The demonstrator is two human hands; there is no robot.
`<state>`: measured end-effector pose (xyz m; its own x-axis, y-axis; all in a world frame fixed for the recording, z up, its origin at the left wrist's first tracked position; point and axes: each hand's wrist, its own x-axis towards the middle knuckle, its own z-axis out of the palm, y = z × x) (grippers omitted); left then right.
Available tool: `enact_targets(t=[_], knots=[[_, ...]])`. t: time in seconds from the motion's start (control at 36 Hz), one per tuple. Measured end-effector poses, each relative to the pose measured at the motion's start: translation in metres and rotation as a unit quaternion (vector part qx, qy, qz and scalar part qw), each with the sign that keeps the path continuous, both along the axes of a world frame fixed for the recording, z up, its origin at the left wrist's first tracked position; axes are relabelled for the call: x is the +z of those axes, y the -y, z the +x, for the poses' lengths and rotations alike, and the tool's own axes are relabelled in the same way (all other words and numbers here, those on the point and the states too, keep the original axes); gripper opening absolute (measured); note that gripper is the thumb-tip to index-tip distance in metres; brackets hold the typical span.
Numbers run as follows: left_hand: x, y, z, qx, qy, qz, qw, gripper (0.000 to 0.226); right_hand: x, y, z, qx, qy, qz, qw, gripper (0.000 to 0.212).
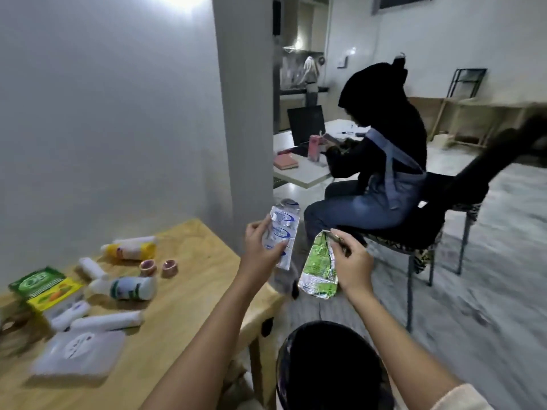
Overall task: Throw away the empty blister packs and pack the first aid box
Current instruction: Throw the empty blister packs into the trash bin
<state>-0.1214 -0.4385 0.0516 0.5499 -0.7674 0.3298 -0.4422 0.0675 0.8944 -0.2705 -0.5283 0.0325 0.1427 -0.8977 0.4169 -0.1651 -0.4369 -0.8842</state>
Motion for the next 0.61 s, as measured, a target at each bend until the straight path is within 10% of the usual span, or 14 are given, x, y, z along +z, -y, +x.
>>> enact_targets(t=[0.61], knots=[[-0.294, 0.094, -0.114, -0.141, -0.055, 0.332, 0.931, 0.061, -0.273, 0.043, -0.112, -0.112, -0.151, 0.311, 0.932, 0.024]])
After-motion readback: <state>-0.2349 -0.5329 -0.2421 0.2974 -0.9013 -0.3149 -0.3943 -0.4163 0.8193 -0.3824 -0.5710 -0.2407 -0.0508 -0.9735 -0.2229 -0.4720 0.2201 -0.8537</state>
